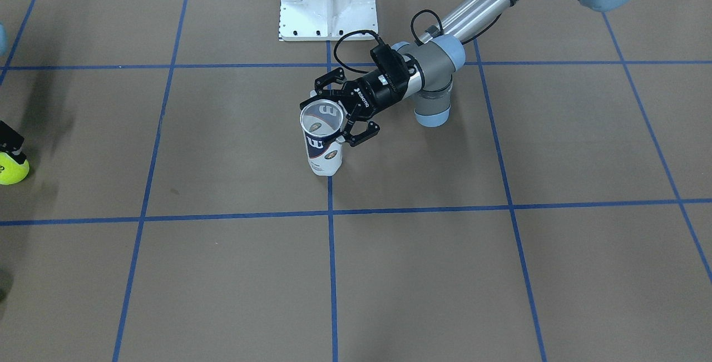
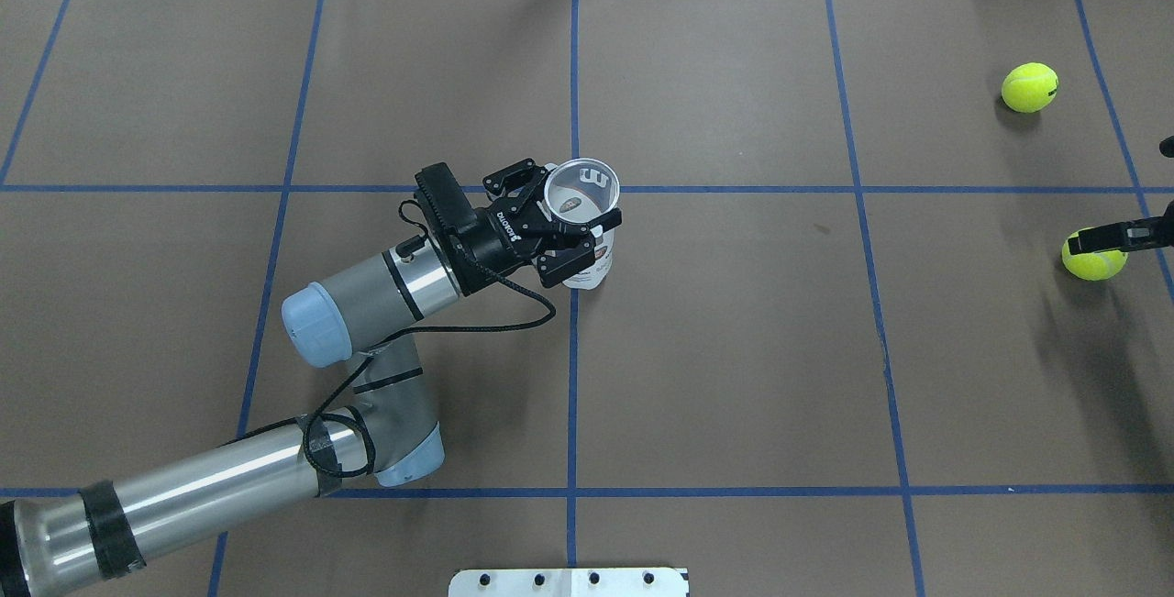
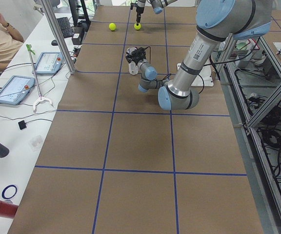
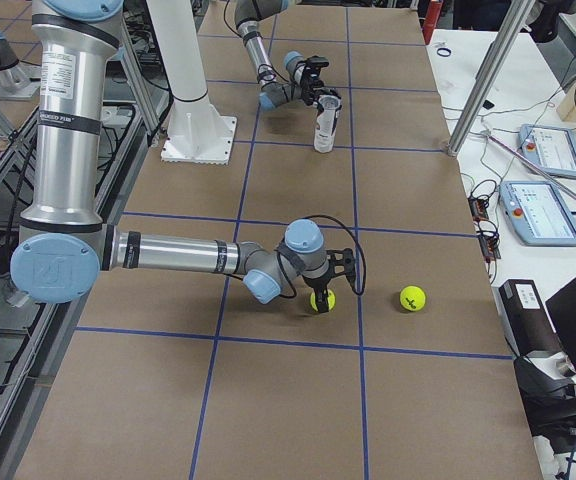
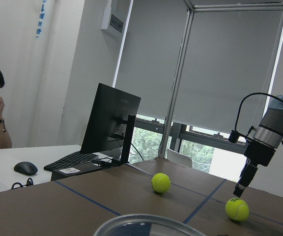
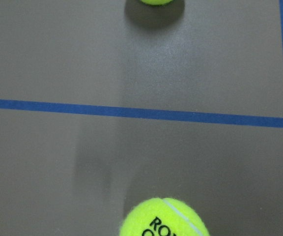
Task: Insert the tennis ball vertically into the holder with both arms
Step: 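Grasp the Roland Garros ball with the right gripper while left holds can, then carry the ball over the can's opening with the right gripper, then release the ball into the can and raise the right gripper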
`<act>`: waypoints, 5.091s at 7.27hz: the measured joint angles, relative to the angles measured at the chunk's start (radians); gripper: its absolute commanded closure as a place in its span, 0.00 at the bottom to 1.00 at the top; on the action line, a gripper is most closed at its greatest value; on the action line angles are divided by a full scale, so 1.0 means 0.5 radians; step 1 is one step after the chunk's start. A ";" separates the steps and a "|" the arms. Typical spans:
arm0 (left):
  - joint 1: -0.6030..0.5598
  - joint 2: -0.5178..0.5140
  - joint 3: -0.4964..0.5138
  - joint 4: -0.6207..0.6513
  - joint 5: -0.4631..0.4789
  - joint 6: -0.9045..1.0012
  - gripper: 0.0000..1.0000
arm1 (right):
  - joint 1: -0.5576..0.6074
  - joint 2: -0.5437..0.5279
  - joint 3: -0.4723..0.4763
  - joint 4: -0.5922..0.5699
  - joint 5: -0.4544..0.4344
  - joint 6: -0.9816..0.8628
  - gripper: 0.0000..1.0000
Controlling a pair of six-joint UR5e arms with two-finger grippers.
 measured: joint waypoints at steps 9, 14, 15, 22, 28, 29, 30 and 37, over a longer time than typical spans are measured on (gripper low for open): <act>-0.001 0.000 -0.007 0.000 0.000 0.000 0.17 | -0.059 0.144 0.179 -0.107 -0.009 0.054 1.00; -0.001 0.003 -0.009 0.001 0.000 0.000 0.17 | -0.123 0.911 0.836 -1.417 0.085 0.713 1.00; 0.000 0.003 -0.008 0.002 0.000 0.000 0.17 | -0.176 1.083 0.857 -1.572 0.080 0.860 1.00; 0.003 0.004 -0.008 0.002 0.000 0.000 0.17 | -0.682 1.886 0.794 -2.183 -0.289 1.522 0.96; 0.005 0.004 -0.008 0.002 0.000 0.000 0.17 | -0.949 2.089 0.630 -2.333 -0.606 1.629 0.11; 0.005 0.004 -0.008 0.002 0.000 0.000 0.17 | -0.958 2.101 0.617 -2.332 -0.622 1.636 0.02; 0.005 0.004 -0.008 0.002 0.000 0.000 0.17 | -0.968 2.112 0.605 -2.332 -0.645 1.640 0.01; 0.005 0.000 -0.015 0.002 0.000 0.000 0.01 | -0.979 2.116 0.608 -2.332 -0.675 1.640 0.01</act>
